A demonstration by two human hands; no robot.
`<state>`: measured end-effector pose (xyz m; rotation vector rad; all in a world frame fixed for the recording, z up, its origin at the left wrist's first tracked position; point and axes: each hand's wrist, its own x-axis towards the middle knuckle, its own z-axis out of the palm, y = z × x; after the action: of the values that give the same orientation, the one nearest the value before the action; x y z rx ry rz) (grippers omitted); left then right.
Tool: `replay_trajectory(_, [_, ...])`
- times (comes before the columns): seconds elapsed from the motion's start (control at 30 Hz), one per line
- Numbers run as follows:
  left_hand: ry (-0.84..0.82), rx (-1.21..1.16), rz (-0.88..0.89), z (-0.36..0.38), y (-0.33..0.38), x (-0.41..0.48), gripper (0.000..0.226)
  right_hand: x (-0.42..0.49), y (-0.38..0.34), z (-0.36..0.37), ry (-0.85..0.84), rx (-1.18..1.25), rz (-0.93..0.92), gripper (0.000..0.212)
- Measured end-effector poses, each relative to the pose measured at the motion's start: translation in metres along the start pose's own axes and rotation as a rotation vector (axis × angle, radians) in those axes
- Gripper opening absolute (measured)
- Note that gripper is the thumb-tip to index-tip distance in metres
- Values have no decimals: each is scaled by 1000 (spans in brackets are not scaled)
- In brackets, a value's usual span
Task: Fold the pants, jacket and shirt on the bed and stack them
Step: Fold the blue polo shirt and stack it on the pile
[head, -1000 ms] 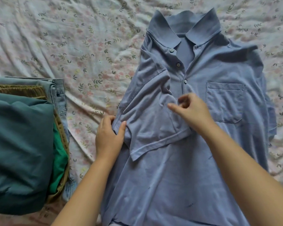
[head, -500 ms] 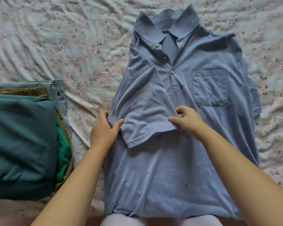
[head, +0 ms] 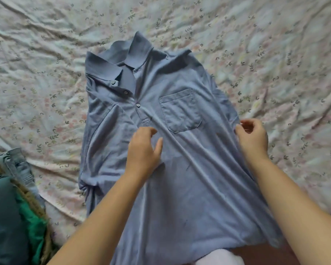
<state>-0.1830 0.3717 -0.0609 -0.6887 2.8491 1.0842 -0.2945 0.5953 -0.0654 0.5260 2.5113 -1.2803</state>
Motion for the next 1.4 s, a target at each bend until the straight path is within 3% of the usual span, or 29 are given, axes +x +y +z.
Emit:
replay_trajectory(0.07, [-55, -120, -8, 25, 33, 16, 21, 20, 8, -6, 26, 12, 126, 27])
replay_trajectory(0.2, [-103, -240, -39, 60, 80, 41, 24, 47, 11, 2, -126, 261, 310, 36])
replay_trajectory(0.37, [-183, -230, -45, 79, 102, 55, 30, 71, -14, -8, -214, 317, 188, 14])
replay_trajectory(0.57, [-234, -125, -18, 82, 108, 76, 38, 121, -61, -55, -7, 393, -65, 31])
replay_trajectory(0.67, [-263, -90, -15, 87, 108, 84, 41, 131, -47, -51, 11, 287, 34, 11])
replay_trajectory(0.8, [-235, -21, -5, 92, 96, 88, 39, 125, -24, -35, -184, 297, 395, 28])
replay_trajectory(0.9, [-211, -115, -16, 89, 95, 91, 34, 114, -29, -13, -287, 377, 374, 20])
replay_trajectory(0.97, [-215, -171, -54, 85, 97, 94, 33, 111, -34, -3, -215, 478, 313, 10])
replay_trajectory(1.07, [-212, -295, -112, 74, 99, 100, 30, 109, -50, -3, -170, 714, 195, 20])
replay_trajectory(1.17, [-180, -622, -295, 51, 103, 107, 18, 87, -77, -10, -451, 754, 34, 25])
replay_trajectory(1.27, [-163, -898, -536, 27, 94, 108, 29, 58, -86, -7, -871, 475, -169, 24])
replay_trajectory(1.33, [-182, -914, -582, 16, 80, 103, 37, 44, -77, -1, -1082, 223, -192, 22])
replay_trajectory(1.4, [-220, -862, -619, 10, 67, 94, 32, 36, -63, 2, -1157, 43, -193, 21])
